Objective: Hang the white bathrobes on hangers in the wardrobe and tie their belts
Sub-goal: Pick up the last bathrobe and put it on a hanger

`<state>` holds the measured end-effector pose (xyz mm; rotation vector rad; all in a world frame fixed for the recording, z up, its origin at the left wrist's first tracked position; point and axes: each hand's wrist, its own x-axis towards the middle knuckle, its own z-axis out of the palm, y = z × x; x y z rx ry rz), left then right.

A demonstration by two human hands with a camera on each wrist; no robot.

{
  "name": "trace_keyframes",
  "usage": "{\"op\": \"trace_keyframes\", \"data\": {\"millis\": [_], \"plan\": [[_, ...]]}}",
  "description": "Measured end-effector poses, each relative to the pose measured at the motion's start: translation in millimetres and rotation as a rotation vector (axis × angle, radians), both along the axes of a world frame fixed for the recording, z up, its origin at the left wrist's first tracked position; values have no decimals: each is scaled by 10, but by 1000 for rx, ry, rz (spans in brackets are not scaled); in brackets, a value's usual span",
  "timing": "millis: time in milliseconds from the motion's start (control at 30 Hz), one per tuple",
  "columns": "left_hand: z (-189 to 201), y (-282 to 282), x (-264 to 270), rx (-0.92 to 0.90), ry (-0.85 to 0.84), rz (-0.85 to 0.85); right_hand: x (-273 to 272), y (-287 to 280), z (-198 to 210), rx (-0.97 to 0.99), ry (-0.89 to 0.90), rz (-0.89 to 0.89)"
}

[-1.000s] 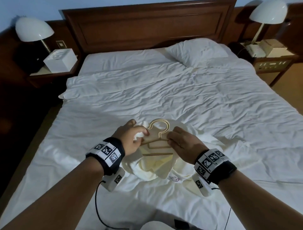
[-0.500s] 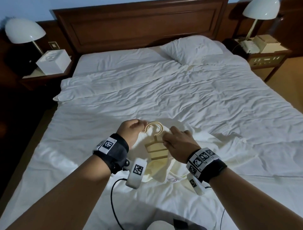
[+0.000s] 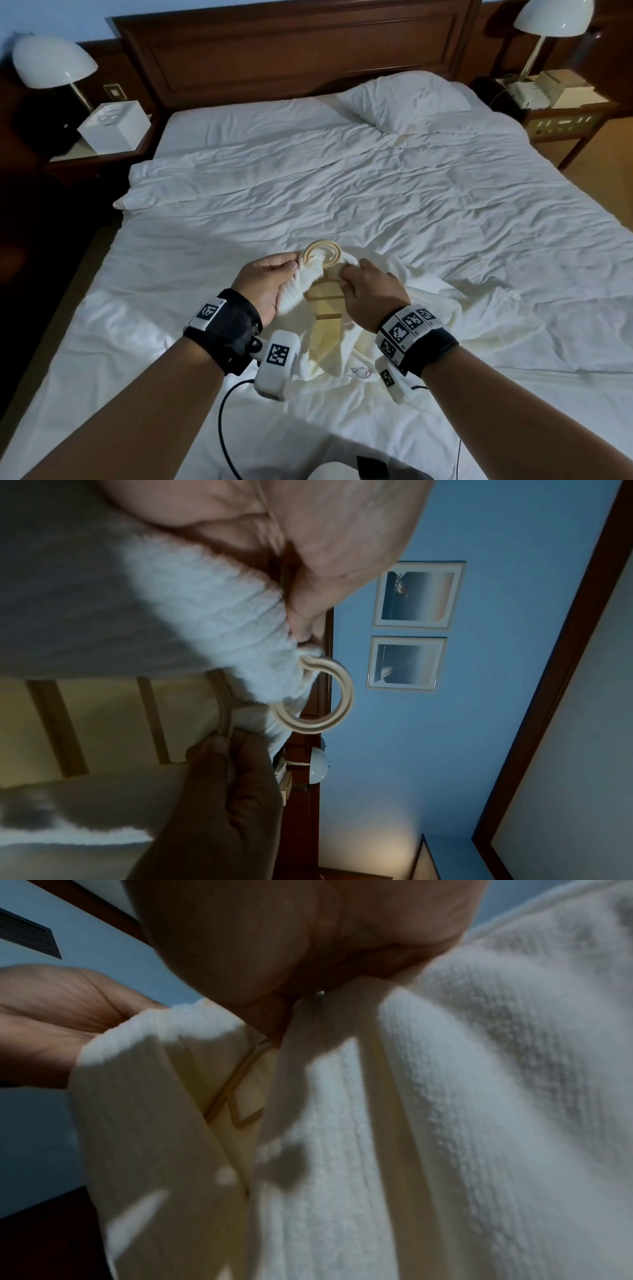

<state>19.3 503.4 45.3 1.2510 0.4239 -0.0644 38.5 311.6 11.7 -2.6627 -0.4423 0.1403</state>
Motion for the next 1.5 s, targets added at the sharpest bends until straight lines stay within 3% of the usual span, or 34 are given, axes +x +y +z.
{"op": "trace_keyframes", "data": {"millis": [233, 433, 567, 633, 767, 933, 1100, 1233, 1500], "plan": [[-13, -47, 17, 44, -2, 1, -21, 0, -42, 21, -21, -9], [-47, -31, 85, 445, -94, 72, -56, 2, -80, 154, -49, 99], [9, -59, 70, 574, -151, 6, 26, -18, -5, 478, -95, 42], [7, -47, 64, 658, -178, -41, 86, -6, 76, 612, -36, 5], [38, -32, 64, 749, -225, -60, 183, 8, 124, 543, -102, 133], [53, -26, 73, 721, -230, -84, 198, 87, 158, 544, -236, 46], [112, 78, 59, 721, -254, -249, 175, 103, 215, 490, -327, -65], [78, 107, 49, 703, -241, -194, 127, 147, 200, 455, -386, -75], [40, 130, -24, 443, -119, -287, 56, 121, 165, 416, -424, -85]]}}
